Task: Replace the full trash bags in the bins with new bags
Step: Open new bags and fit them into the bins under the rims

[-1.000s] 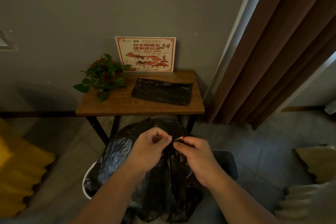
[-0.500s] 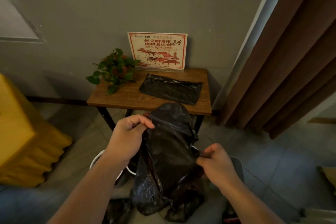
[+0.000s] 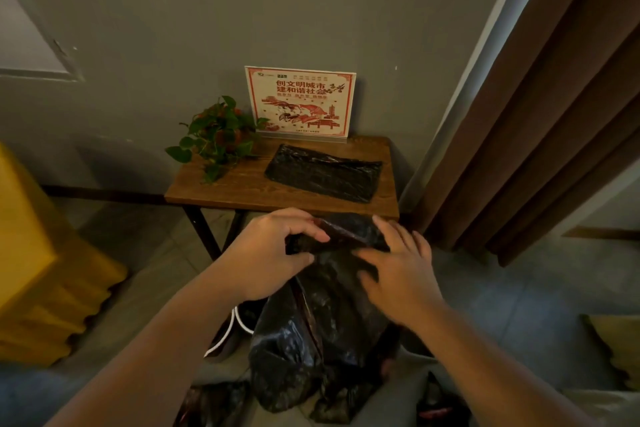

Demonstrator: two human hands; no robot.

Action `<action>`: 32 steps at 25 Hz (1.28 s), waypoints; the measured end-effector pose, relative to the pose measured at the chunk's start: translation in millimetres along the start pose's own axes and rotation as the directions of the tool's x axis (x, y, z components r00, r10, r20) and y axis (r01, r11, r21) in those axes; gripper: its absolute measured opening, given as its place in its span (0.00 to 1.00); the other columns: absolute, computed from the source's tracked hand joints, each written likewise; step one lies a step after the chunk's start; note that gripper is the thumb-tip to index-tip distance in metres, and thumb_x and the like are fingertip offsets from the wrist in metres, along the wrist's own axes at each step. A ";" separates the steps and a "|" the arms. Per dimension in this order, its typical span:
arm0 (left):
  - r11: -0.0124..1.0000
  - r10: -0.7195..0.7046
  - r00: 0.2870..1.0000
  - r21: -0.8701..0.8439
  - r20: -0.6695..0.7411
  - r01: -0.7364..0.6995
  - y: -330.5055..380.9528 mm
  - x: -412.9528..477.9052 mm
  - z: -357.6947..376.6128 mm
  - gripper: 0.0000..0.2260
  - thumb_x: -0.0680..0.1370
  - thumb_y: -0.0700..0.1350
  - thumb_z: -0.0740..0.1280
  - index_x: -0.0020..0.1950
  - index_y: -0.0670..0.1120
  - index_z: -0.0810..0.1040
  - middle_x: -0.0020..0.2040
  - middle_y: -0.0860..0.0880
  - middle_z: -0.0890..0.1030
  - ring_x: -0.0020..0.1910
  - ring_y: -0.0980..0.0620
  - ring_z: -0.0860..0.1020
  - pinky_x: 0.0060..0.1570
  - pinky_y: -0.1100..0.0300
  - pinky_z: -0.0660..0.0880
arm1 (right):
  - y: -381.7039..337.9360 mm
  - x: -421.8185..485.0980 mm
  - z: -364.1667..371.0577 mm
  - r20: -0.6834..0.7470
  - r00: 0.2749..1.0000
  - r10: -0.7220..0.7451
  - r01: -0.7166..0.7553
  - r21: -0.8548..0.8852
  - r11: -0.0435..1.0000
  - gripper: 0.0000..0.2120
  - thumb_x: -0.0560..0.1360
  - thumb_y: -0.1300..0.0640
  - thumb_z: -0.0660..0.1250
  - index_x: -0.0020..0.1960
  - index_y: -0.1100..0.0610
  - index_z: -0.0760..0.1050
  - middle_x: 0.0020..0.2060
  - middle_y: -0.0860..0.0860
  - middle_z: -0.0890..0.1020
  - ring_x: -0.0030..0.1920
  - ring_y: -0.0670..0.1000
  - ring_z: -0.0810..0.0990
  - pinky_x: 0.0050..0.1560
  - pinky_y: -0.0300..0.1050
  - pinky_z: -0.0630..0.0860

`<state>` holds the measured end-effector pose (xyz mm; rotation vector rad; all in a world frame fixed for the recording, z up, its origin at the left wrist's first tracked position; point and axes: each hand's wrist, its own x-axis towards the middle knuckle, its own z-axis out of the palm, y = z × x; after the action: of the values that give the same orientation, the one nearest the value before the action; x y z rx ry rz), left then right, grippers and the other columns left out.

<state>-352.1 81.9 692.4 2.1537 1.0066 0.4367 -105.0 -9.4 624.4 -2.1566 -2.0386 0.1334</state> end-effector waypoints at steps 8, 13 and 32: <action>0.852 -0.046 0.999 0.523 0.004 0.037 -78.6 -38.3 -10.9 0.15 0.79 0.42 0.69 0.62 0.59 0.84 0.71 0.54 0.66 0.66 0.55 0.69 0.66 0.58 0.75 | -7.0 9.2 -20.8 -0.132 0.987 0.088 -0.091 -0.012 0.996 0.19 0.79 0.58 0.66 0.69 0.49 0.79 0.67 0.44 0.77 0.47 0.50 0.84 0.43 0.48 0.81; 0.810 -0.181 0.978 0.548 -0.104 0.208 -114.5 -54.7 -4.1 0.19 0.78 0.45 0.70 0.68 0.58 0.80 0.66 0.57 0.73 0.66 0.54 0.73 0.61 0.60 0.78 | -20.7 -1.9 -30.0 -0.064 0.985 0.163 -0.167 -0.072 0.983 0.21 0.80 0.57 0.63 0.73 0.47 0.77 0.70 0.42 0.75 0.54 0.48 0.83 0.50 0.47 0.81; 0.827 -0.146 0.989 0.552 0.031 0.105 -112.8 -40.2 18.0 0.11 0.80 0.44 0.69 0.60 0.57 0.82 0.62 0.54 0.68 0.48 0.52 0.77 0.43 0.62 0.74 | -5.4 -35.5 -7.9 0.046 0.951 0.305 -0.304 -0.020 0.952 0.09 0.78 0.57 0.70 0.46 0.42 0.78 0.54 0.45 0.74 0.38 0.43 0.74 0.35 0.36 0.70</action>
<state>-427.4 93.0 598.3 2.5585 1.3476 -0.0098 -111.1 -45.0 631.4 -2.4857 -1.7179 0.2134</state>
